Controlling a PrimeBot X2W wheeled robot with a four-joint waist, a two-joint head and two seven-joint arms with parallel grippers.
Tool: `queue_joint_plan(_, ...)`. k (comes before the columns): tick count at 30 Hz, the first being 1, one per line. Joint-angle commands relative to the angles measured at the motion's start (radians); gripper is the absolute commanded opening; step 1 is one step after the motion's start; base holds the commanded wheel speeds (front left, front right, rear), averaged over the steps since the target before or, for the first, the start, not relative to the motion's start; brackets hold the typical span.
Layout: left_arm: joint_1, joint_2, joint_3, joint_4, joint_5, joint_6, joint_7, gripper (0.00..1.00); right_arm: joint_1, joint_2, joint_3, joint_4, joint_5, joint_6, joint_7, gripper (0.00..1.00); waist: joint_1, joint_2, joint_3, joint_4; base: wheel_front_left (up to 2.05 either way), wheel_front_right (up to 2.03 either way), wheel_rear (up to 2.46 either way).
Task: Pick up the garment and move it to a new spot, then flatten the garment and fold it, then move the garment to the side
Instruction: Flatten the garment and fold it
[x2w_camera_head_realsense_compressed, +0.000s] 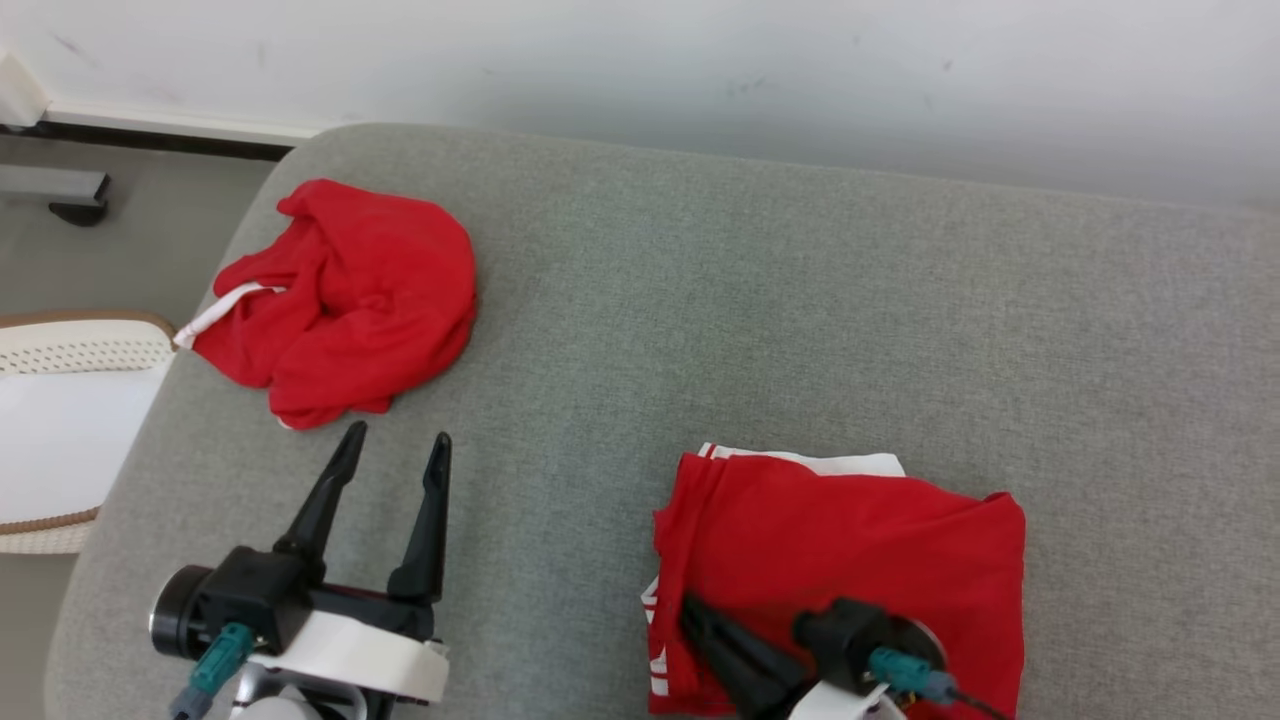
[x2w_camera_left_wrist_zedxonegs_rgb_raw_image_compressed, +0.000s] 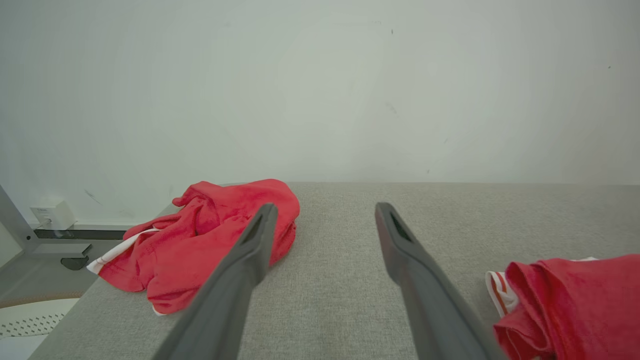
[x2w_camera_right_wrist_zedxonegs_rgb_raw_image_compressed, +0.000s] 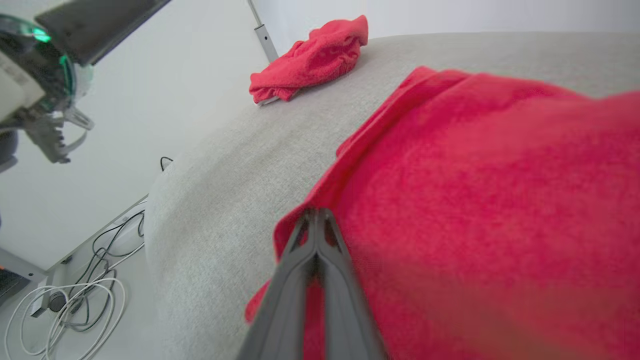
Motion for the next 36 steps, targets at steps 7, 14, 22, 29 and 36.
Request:
queue_joint_plan(7,0.039,0.007,0.013,0.008,0.004,0.007,0.000,1.00,0.089,-0.018,-0.204,-0.111,-0.097,-0.002,0.038,1.00,0.0000,0.0000,-0.041,-0.031,0.00,0.00,0.00)
queue_joint_plan(14,0.059,0.026,0.023,0.009,0.011,0.020,0.000,1.00,0.197,-0.029,-0.464,-0.281,-0.181,-0.002,0.061,1.00,0.0000,0.0000,-0.080,-0.061,0.00,0.00,0.00)
queue_joint_plan(22,0.083,0.049,0.024,-0.004,0.020,0.034,0.016,1.00,0.290,-0.011,-0.760,-0.454,-0.266,-0.002,0.106,1.00,0.0000,0.0000,-0.131,-0.084,0.00,0.00,0.00)
queue_joint_plan(29,0.132,0.071,0.001,-0.018,0.037,0.033,0.050,1.00,0.409,-0.004,-0.853,-0.558,-0.289,-0.002,0.181,1.00,0.0000,0.0000,-0.193,-0.104,0.00,0.00,0.00)
queue_joint_plan(36,0.173,0.077,-0.016,-0.030,0.033,0.037,0.074,1.00,0.493,-0.002,-0.861,-0.613,-0.260,-0.002,0.224,1.00,0.0000,0.0000,-0.231,-0.116,0.00,0.00,0.00)
